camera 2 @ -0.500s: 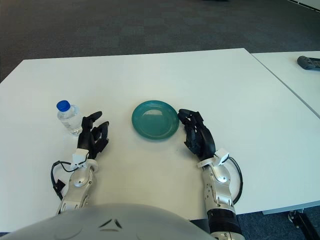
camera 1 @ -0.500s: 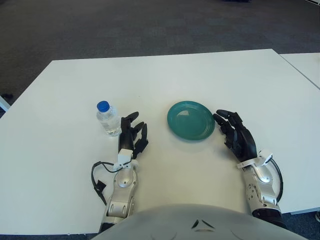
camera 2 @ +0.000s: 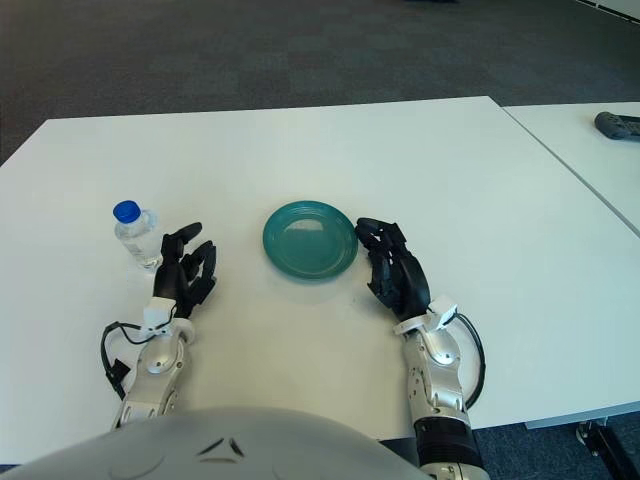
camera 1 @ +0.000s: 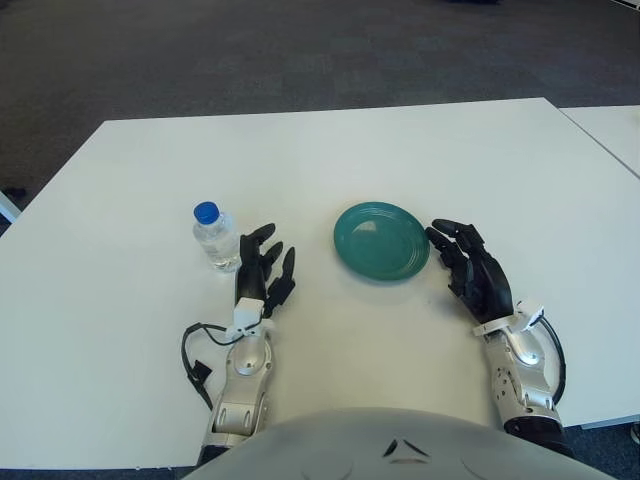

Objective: Put the bottle into the plate.

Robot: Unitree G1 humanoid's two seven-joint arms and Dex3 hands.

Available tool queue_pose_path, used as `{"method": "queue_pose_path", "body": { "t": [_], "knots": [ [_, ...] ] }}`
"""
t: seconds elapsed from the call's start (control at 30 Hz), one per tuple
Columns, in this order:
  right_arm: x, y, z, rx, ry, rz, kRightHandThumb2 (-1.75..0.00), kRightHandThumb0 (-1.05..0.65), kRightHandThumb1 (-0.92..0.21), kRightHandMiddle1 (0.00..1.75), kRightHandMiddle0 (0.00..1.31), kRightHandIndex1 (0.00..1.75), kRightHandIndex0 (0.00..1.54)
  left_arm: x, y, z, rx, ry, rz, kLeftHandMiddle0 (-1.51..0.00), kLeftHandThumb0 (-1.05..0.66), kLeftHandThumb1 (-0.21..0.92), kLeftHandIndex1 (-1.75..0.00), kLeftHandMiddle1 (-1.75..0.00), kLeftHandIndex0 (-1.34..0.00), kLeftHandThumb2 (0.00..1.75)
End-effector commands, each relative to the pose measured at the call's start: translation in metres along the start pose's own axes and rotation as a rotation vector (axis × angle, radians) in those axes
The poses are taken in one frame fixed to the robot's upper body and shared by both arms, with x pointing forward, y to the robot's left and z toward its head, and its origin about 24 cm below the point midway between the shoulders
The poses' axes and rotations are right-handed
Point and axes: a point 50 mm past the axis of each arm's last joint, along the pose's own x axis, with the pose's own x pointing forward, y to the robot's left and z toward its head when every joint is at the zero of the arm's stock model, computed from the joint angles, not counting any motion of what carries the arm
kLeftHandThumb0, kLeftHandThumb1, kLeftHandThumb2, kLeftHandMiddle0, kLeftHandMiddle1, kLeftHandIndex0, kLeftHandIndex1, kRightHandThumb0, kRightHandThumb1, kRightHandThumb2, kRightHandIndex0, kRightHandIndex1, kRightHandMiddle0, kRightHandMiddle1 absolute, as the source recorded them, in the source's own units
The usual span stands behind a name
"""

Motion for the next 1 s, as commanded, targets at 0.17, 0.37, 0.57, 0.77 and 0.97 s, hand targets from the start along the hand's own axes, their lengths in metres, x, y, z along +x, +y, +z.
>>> {"method": "queue_pose_path", "body": {
  "t": [0.17, 0.37, 0.57, 0.77, 0.97],
  "knots": [
    [0.001, 0.004, -0.007, 0.013, 0.036, -0.003, -0.76, -0.64, -0.92, 1.00, 0.13, 0.45, 0.37, 0.003, -0.001, 0.004, -0.002, -0.016, 0.010, -0.39, -0.80, 0.92, -0.99, -0.32, -0.03, 0.37],
    [0.002, 0.005, -0.008, 0.012, 0.037, -0.003, -0.76, -0.64, -0.92, 1.00, 0.13, 0.45, 0.37, 0.003, -0.005, 0.010, 0.015, -0.050, -0.005, -0.39, -0.84, 0.92, -0.99, -0.31, -0.02, 0.36],
    [0.004, 0.006, -0.009, 0.013, 0.038, -0.003, -0.76, -0.64, -0.92, 1.00, 0.13, 0.45, 0.37, -0.003, -0.010, 0.024, 0.023, -0.136, -0.034, -0.37, -0.89, 0.92, -0.99, -0.29, -0.02, 0.36],
    [0.006, 0.007, -0.011, 0.014, 0.039, -0.003, -0.76, -0.64, -0.92, 1.00, 0.13, 0.45, 0.37, 0.001, -0.010, 0.037, 0.085, -0.284, -0.064, -0.35, -0.95, 0.92, -0.99, -0.25, -0.01, 0.31],
    [0.008, 0.008, -0.012, 0.014, 0.040, -0.002, -0.76, -0.64, -0.92, 1.00, 0.13, 0.45, 0.37, 0.009, -0.009, 0.046, 0.153, -0.383, -0.104, -0.33, -1.01, 0.92, -0.94, -0.19, 0.00, 0.26]
  ]
}}
